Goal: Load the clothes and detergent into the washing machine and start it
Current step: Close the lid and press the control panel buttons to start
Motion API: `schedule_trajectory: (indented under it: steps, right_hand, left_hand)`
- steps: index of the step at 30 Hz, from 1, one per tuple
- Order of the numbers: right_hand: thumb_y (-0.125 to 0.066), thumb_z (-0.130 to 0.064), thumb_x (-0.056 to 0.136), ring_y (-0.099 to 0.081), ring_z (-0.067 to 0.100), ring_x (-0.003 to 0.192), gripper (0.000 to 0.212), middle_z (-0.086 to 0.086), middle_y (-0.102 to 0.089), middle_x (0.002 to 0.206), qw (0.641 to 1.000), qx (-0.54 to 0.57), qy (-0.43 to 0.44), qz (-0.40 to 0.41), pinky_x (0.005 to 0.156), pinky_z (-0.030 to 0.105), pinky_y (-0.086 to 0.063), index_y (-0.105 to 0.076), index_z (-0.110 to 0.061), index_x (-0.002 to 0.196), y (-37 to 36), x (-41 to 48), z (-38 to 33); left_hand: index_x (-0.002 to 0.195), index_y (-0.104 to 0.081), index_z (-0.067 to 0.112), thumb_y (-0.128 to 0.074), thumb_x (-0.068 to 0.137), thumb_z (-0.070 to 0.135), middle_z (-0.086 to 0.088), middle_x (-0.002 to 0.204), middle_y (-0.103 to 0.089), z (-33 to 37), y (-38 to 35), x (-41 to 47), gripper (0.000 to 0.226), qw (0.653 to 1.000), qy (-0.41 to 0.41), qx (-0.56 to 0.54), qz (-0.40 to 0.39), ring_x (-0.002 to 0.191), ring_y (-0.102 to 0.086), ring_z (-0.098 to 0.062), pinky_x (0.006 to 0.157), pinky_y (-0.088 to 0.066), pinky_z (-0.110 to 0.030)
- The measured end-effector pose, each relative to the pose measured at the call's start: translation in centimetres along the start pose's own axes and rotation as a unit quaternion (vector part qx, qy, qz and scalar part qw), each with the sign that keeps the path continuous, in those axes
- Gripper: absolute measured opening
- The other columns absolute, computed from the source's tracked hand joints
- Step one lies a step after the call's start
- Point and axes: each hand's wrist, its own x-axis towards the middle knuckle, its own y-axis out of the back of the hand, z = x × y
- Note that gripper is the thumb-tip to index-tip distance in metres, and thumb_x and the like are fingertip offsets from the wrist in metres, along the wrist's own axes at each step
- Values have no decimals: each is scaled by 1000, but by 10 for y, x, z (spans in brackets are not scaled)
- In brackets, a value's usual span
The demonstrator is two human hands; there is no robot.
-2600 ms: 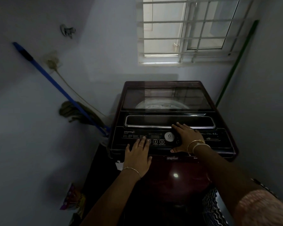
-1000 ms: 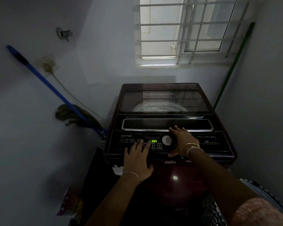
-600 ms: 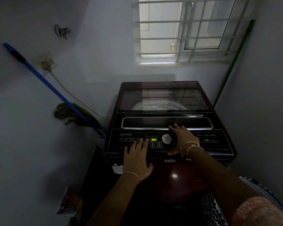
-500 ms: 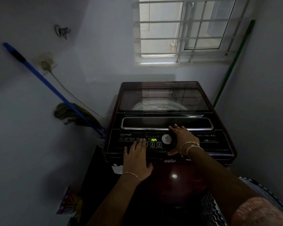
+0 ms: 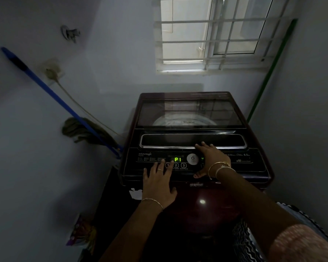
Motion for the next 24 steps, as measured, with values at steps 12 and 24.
schedule_trajectory:
  steps: [12, 24]
  right_hand:
    - [-89, -46, 47, -7, 22, 148, 127, -10, -7, 160, 1000, -6, 3, -1, 107, 60, -32, -14, -36, 149, -1, 1, 1]
    - [-90, -45, 45, -8, 22, 148, 128, -10, -9, 159, 1000, -1, 5, 4, 107, 59, -33, -15, -37, 149, -3, 3, 2]
  left_hand:
    - [149, 4, 43, -54, 84, 52, -7, 160, -4, 1, 1, 0, 87, 999, -6, 26, -25, 147, -3, -30, 117, -7, -58]
    - [151, 3, 36, -51, 89, 47, -13, 159, -4, 4, 6, 2, 83, 995, -23, 85, -36, 145, -8, -35, 113, -18, -60]
